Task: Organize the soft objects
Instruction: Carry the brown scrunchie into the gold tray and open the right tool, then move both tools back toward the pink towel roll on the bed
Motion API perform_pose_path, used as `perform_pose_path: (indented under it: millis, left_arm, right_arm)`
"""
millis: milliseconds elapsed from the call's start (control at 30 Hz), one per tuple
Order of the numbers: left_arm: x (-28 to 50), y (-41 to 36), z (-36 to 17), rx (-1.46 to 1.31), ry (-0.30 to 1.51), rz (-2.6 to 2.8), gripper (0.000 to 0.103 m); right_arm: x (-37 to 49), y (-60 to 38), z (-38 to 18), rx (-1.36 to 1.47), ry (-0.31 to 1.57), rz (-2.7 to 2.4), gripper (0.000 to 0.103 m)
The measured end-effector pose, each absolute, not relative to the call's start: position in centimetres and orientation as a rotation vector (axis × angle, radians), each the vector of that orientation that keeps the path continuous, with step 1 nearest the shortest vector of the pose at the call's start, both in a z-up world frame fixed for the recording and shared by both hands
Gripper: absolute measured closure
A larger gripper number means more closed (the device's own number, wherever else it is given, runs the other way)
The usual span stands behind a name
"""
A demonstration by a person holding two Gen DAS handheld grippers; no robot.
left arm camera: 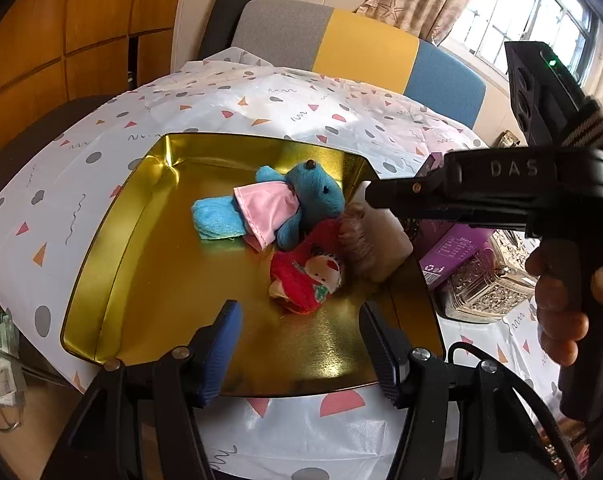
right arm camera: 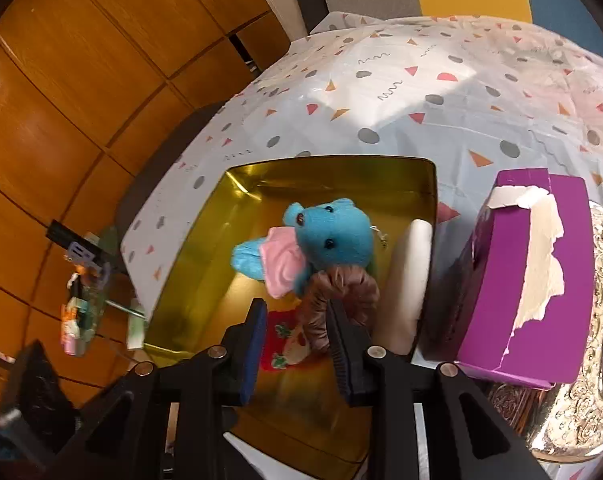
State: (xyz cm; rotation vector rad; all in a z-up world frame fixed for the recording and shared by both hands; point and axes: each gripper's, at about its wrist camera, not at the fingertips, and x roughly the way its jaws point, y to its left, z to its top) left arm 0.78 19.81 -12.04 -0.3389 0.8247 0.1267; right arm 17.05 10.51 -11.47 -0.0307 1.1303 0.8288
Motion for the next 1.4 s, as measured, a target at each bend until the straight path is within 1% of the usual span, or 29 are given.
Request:
perform_pose_path:
  millis: [200, 367, 500, 667, 1100, 1400]
  left_arm:
    - [0.8, 19.3, -11.7, -0.319, 0.821, 0.121, 0.041]
    - [0.9, 18.6, -11.2, -0.285, 0.813, 0.109, 0.041]
    - [0.9, 17.8, -10.6, -0.261, 0.797, 0.103, 0.037]
    - [1.1, 16.7, -9.9, -0.223, 0.787, 0.082, 0.036]
    - [1.8, 12.0, -9.0, -0.11, 0.787, -0.016, 0.036]
    - [2.6, 7.8, -8.9, -0.035, 0.806, -0.106, 0.036]
  right_arm:
    - [16.1, 9.8, -10.9, -0.069, 1.096, 0.812, 0.072]
    - [14.6, 8.2, -9.3, -0.098, 1.01, 0.786, 0.071]
    - [13.2, 6.0, -8.4, -0.132, 0.947, 0.747, 0.07]
    - [11.9, 2.5, -8.0, -0.155, 0.899, 0.692, 0.069]
    - [11.9, -9.3, -9.5, -0.058, 0.917, 0.448, 0.069]
    - [13.1, -18.6, -10.2, 0.072, 0.94, 0.201, 0.069]
